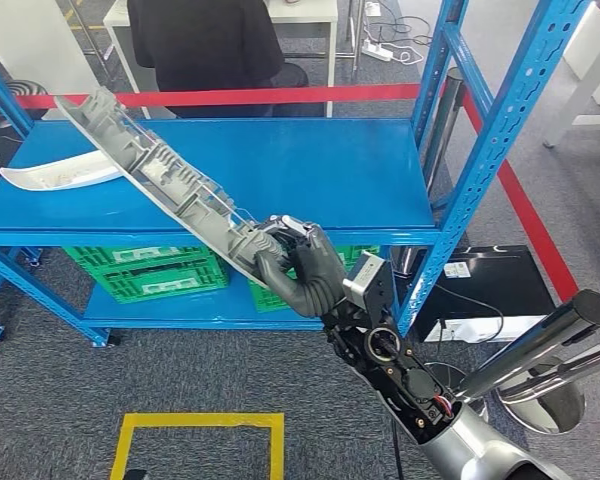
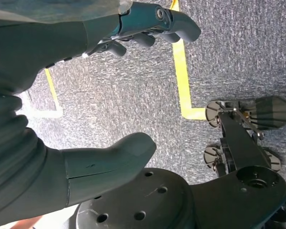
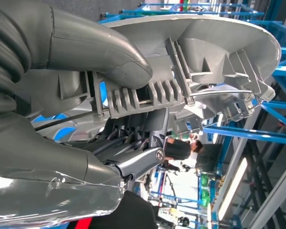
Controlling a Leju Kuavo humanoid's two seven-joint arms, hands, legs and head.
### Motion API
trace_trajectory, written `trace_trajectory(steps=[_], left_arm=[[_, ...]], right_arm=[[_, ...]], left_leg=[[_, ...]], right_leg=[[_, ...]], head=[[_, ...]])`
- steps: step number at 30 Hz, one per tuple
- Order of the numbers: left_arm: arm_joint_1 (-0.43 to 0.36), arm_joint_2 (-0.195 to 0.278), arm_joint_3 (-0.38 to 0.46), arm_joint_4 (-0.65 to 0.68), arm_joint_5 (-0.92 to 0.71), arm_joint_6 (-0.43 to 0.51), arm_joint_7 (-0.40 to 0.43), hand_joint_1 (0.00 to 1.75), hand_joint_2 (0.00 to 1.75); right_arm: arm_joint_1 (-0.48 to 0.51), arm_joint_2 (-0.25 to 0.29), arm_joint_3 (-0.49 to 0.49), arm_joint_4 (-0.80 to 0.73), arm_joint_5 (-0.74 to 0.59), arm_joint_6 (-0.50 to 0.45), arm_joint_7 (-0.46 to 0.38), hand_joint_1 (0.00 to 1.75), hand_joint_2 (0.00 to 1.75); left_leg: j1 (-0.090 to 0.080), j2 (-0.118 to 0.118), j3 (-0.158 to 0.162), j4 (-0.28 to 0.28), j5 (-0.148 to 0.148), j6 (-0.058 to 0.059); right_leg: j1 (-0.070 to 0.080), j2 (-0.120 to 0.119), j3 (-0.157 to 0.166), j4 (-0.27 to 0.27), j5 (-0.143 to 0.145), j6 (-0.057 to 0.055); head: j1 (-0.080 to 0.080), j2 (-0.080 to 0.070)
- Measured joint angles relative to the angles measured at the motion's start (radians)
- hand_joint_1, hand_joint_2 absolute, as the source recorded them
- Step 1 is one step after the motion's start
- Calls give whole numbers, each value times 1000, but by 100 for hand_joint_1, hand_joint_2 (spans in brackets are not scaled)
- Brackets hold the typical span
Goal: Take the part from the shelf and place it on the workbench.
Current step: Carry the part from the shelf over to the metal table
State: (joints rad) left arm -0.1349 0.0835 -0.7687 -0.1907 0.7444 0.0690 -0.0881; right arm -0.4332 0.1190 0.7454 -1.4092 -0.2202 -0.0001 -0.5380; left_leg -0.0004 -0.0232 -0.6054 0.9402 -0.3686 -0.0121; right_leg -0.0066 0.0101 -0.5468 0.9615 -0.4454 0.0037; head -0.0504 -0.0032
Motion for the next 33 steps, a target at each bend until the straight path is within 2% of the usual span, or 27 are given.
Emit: trace_trajectory(steps=[16, 19, 21, 22, 23, 25, 26, 27, 28, 29, 30, 31, 32, 33], left_arm=[[0, 0, 0, 0, 2, 0, 0, 0, 175], [1, 3, 0, 0, 8, 0, 0, 0, 175], [1, 4, 0, 0, 15, 0, 0, 0, 175], [1, 3, 0, 0, 19, 0, 0, 0, 175], [1, 3, 0, 0, 22, 0, 0, 0, 175], [2, 2, 0, 0, 27, 0, 0, 0, 175], [2, 2, 0, 0, 29, 0, -1, 0, 175], [3, 2, 0, 0, 30, 0, -1, 0, 175], [3, 1, 0, 0, 32, 0, -2, 0, 175], [3, 1, 0, 0, 32, 0, -2, 0, 175], [4, 0, 0, 0, 33, 0, -3, 0, 175], [4, -1, 0, 0, 35, 0, -3, 0, 175], [5, -2, 0, 0, 37, 0, -3, 0, 175], [6, -2, 0, 0, 39, 0, -3, 0, 175]], right_arm=[[5, 0, 0, -8, 3, -4, 3, 175, 175], [7, 0, 0, -11, 2, -4, 3, 175, 175], [9, -1, 0, -17, -2, -3, 2, 175, 175], [9, -1, 0, -19, -4, -2, 2, 175, 175], [9, -3, 0, -21, -7, -1, 1, 175, 175], [11, -6, 0, -22, -13, 2, -1, 175, 175], [14, -8, 0, -22, -16, 3, -2, 175, 175], [16, -11, 0, -22, -18, 4, -3, 175, 175], [19, -15, -1, -22, -21, 6, -4, 175, 175], [21, -18, -1, -22, -24, 7, -5, 175, 175], [22, -21, -1, -22, -26, 8, -7, 175, 175], [24, -22, -2, -23, -28, 8, -9, 175, 175], [26, -23, -3, -25, -29, 9, -10, 175, 175], [27, -23, -4, -27, -31, 10, -12, 175, 175]], left_leg=[[0, 0, 0, 1, -1, 1], [-3, 0, -1, 4, -5, 14], [4, 3, 8, -14, 5, 21], [8, 5, 14, -27, 12, 22], [13, 7, 19, -38, 18, 23], [15, 10, 21, -43, 21, 24], [16, 11, 20, -42, 21, 24], [17, 11, 18, -40, 22, 23], [20, 11, 15, -36, 22, 21], [23, 10, 11, -32, 22, 18], [26, 9, 7, -25, 22, 12], [28, 8, 3, -21, 23, 5], [29, 6, 0, -18, 25, -3], [29, 5, -2, -14, 28, -12]], right_leg=[[-1, 0, 1, -1, 0, 0], [-4, 0, 3, -8, 3, 9], [-1, 0, 7, -9, 2, 16], [0, -1, 3, 4, -11, 20], [0, -2, -9, 39, -39, 23], [-5, -3, -57, 161, -113, 31], [-8, -3, -80, 221, -139, 35], [-11, -3, -89, 251, -145, 39], [-14, -4, -80, 240, -131, 42], [-17, -4, -51, 190, -101, 46], [-19, -4, -12, 114, -73, 47], [-18, -1, 23, 54, -47, 44], [-16, 2, 43, 13, -31, 38], [-13, 5, 49, -3, -25, 29]], head=[[0, 0], [-1, 0], [0, 0], [0, 0], [1, 0], [2, 0], [2, 0], [2, 0], [2, 0], [2, 0], [2, 0], [3, 0], [4, 0], [5, 0]])
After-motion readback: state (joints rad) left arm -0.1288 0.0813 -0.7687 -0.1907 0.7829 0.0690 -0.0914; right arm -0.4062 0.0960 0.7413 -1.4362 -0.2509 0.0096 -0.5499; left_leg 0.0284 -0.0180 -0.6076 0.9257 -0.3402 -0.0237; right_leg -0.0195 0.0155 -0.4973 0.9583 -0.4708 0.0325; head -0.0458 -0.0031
